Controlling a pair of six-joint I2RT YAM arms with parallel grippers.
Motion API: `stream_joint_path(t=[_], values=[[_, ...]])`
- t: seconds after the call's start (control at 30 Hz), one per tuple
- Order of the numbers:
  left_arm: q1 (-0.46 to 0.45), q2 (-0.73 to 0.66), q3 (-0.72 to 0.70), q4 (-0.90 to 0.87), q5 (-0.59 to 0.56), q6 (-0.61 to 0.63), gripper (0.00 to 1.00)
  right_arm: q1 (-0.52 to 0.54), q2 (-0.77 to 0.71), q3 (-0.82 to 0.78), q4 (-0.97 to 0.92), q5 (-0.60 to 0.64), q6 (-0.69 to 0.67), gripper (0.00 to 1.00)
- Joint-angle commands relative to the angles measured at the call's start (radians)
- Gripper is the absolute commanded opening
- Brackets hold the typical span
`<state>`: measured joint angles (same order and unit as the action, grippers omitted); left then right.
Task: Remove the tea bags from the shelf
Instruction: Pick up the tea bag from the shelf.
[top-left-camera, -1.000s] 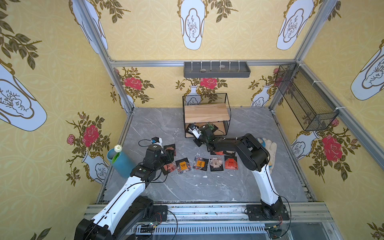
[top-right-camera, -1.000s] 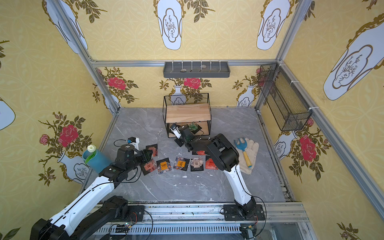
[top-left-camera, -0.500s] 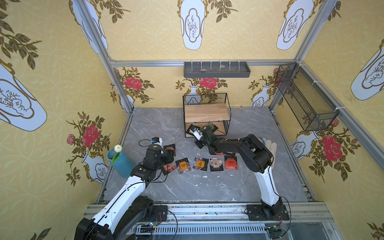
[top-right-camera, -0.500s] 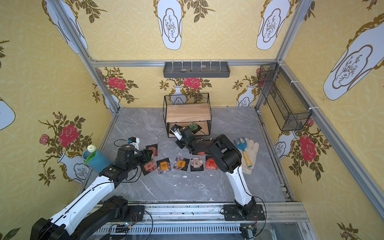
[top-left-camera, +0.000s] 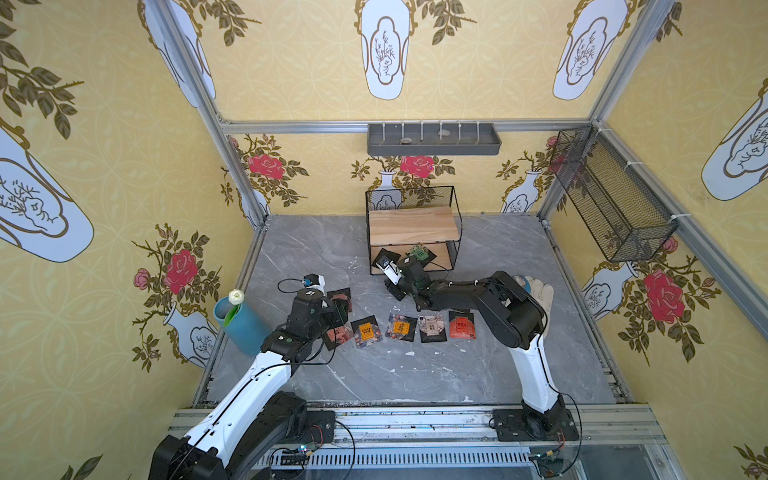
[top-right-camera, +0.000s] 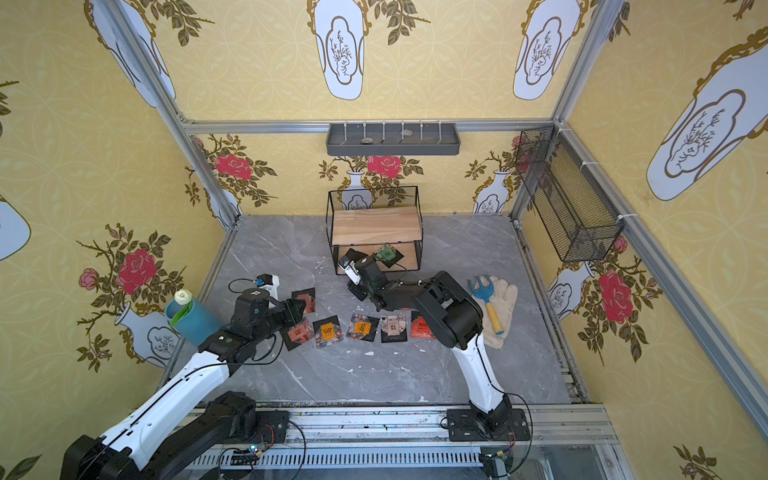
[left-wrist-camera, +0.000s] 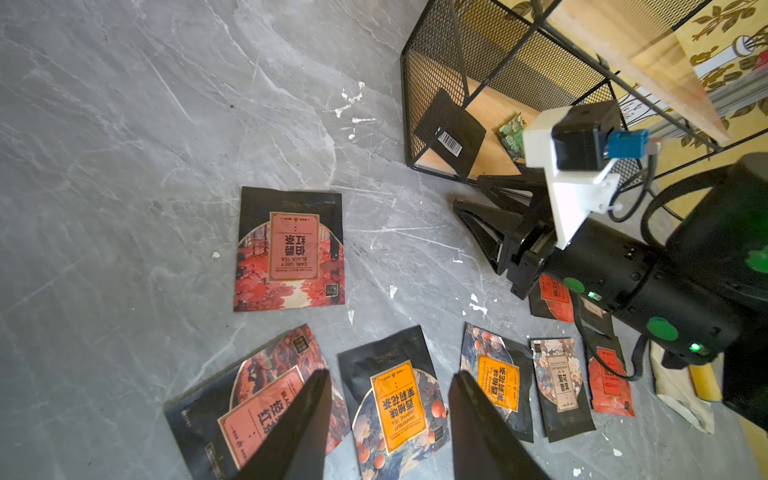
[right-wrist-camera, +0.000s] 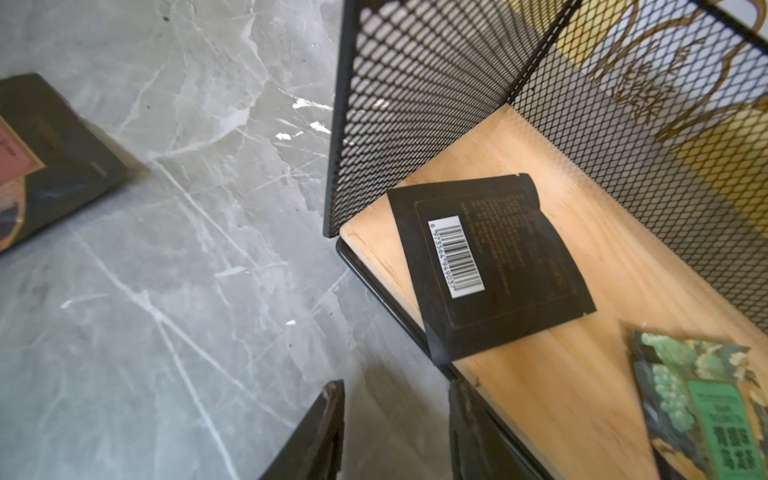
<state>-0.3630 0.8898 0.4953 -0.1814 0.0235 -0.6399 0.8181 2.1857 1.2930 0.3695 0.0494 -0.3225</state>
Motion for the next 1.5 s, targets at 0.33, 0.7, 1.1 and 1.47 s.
stream_joint_path(t=[0.33,0.7,1.1,1.47], values=[[0.004,0.003,-0.01,0.023,-0.002,0.003,0.52,-0.026,0.065,0.079,-0.006,0.021,-0.063,0.5],[0.007,-0.008,-0.012,0.016,-0.005,0.001,0.52,-0.043,0.088,0.127,-0.062,-0.038,-0.037,0.3],[0.007,-0.005,-0.011,0.019,-0.004,0.0,0.52,-0.05,0.065,0.106,-0.068,-0.069,-0.021,0.0],[0.007,0.001,-0.005,0.023,0.001,0.0,0.52,-0.02,-0.037,0.003,-0.038,-0.06,0.009,0.0]])
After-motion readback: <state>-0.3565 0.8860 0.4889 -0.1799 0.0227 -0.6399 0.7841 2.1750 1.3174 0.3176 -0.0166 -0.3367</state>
